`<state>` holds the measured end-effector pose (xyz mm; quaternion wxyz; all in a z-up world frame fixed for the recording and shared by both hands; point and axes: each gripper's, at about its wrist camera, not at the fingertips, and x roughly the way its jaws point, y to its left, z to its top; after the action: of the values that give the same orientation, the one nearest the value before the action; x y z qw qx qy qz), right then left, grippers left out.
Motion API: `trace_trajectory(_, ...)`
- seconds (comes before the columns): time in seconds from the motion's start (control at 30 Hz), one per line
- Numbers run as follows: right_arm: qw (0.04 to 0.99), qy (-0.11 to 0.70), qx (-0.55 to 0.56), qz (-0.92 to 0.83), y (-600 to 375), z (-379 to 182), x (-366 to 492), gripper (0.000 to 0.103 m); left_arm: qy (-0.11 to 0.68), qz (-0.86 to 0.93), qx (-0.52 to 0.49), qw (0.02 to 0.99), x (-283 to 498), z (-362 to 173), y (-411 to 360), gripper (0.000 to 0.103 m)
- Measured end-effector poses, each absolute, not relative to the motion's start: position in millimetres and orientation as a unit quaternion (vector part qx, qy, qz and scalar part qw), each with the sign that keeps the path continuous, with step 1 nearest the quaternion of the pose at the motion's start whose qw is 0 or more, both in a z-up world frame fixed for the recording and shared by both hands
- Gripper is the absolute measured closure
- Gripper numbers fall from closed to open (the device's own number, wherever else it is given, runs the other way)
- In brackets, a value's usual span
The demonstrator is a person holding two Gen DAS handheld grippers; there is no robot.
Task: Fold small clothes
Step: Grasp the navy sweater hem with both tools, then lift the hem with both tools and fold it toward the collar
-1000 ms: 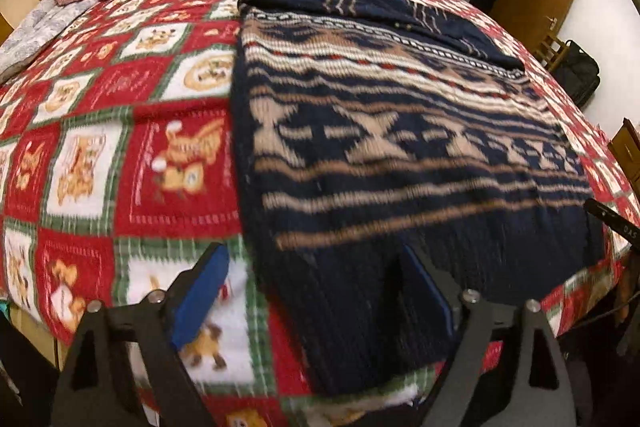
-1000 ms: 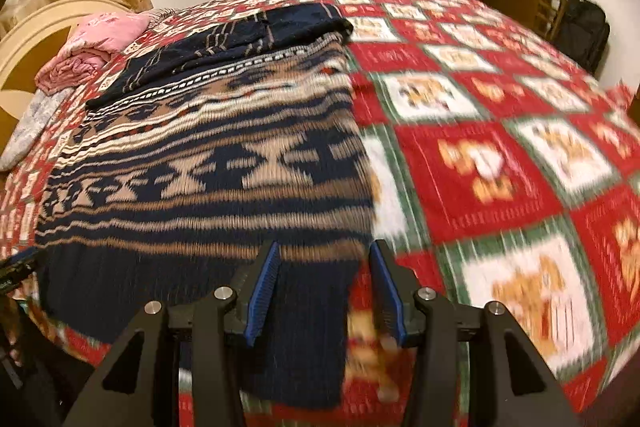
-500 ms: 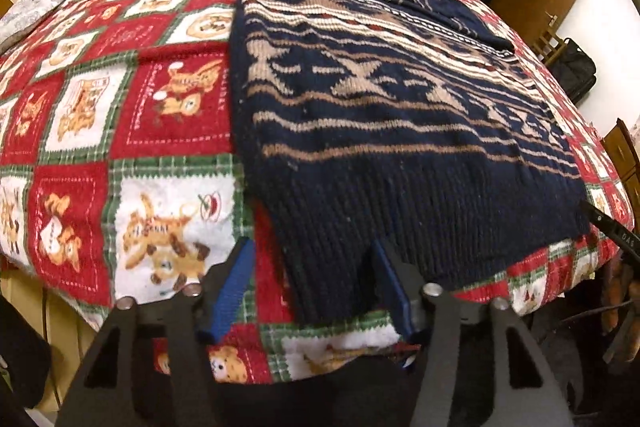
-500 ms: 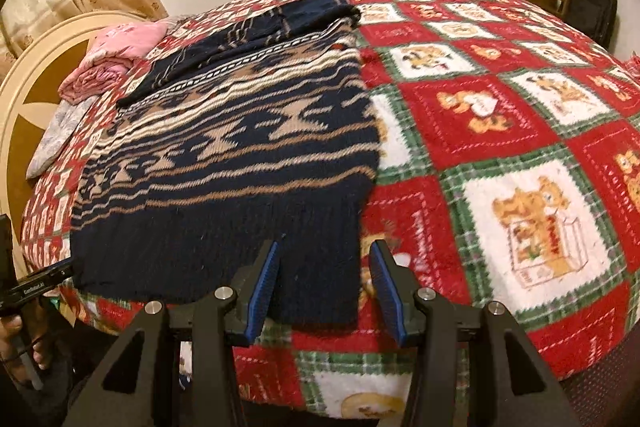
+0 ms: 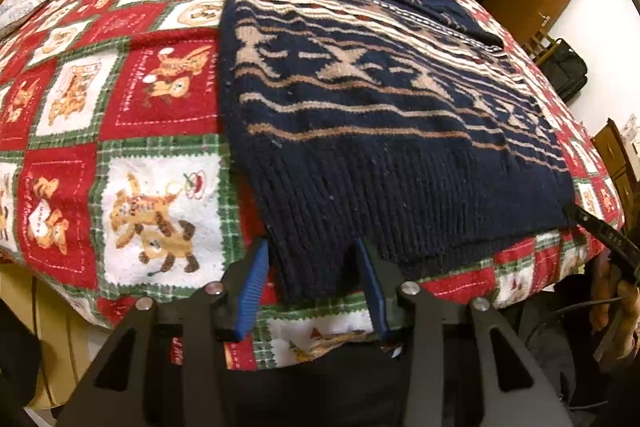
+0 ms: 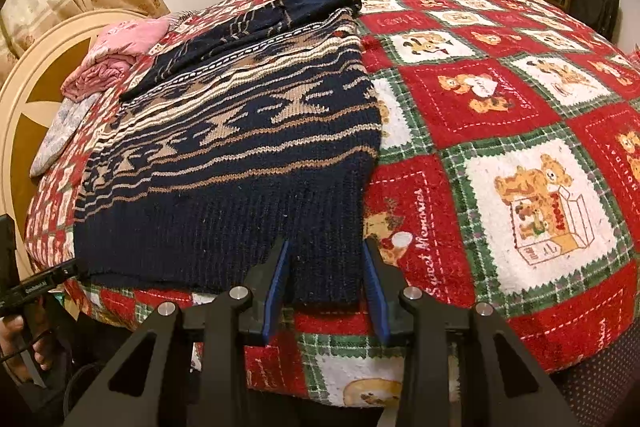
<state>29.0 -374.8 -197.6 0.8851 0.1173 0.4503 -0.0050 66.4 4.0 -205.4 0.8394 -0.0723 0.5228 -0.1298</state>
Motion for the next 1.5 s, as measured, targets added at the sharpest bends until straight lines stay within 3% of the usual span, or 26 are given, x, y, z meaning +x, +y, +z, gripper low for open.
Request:
trace_trajectory(0.27, 0.890, 0.441, 0.112, -0.006, -372, -200, 29, 0.066, 0.520, -0.139, -0.090, 0.838, 70, -211, 7, 0.058)
trace_trajectory(0.33, 0.893, 0.438, 0.104, -0.005, -371, -197, 29, 0.089, 0.514, -0.140, -0.094, 0.841, 70, -209, 10, 0.089)
trace_trajectory(0.63, 0.895, 0.429, 0.118, 0.013, -373, -192, 26, 0.094, 0.496, -0.172, -0.116, 0.843, 68, -198, 16, 0.092)
trace_trajectory(1.3, 0.901, 0.364, 0.223, 0.081, -394, -156, 25, 0.095, 0.446, -0.218, -0.220, 0.839, 84, -164, 47, 0.093)
trace_trajectory(1.5, 0.912, 0.341, 0.214, 0.081, -394, -140, 28, 0.095, 0.421, -0.219, -0.207, 0.856, 91, -144, 48, 0.093)
